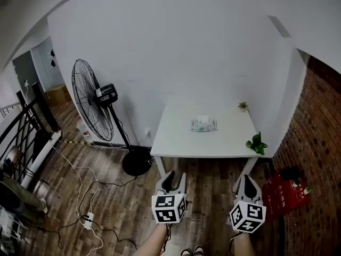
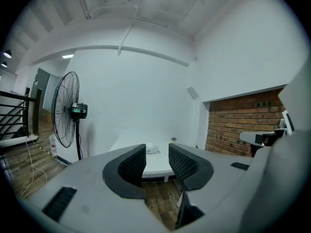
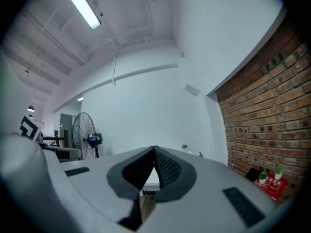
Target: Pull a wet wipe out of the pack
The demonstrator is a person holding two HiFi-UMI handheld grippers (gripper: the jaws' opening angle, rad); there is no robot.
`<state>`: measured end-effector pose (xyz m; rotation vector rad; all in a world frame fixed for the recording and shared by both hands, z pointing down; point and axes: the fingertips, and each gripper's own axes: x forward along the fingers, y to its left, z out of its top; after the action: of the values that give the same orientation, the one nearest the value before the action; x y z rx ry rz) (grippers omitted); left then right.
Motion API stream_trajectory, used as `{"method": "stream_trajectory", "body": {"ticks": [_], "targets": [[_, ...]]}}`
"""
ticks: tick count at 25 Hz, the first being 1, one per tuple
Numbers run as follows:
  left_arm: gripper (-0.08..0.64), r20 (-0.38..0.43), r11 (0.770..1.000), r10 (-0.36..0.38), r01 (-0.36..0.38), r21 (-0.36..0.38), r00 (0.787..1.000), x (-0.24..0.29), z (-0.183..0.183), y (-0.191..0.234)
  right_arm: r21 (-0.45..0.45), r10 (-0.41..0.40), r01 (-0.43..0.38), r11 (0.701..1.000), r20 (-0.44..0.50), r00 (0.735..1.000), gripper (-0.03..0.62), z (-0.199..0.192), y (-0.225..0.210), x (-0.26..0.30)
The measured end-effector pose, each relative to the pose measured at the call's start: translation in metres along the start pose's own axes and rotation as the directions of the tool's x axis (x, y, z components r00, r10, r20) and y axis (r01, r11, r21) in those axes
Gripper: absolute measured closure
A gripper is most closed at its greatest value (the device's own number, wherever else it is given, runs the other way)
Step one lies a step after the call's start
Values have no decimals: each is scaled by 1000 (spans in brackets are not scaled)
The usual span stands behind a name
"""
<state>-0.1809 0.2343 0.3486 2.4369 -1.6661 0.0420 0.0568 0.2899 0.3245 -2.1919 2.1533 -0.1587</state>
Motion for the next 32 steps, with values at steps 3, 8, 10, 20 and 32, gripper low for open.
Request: {"method": "stream_trajectory", "body": {"ticks": [3,8,10,20,32], "targets": [[430,7,1000,-5,5,2,1000,-4,1,7,-8,-11,11,1000,-6,1000,591,-1,8,-2],[430,-2,1000,6,-6,-11,1000,-9,-9,25,-18,-12,12,1000,-18,1000,591,-11,23,-2],[430,-19,1000,2,-2,-16,1000,-10,-16,29,-19,-10,9,1000,-33,999,591,-17,29,-2],[430,-45,999,2,-4,-34,999,20,-28,46,-37,9,-12,999,-92,996,591,-40,36,33],[430,-47,997,57,-60,-55,997,121,-12,52,-57,67,-73,996,-102,993,591,-25,8,145]]}}
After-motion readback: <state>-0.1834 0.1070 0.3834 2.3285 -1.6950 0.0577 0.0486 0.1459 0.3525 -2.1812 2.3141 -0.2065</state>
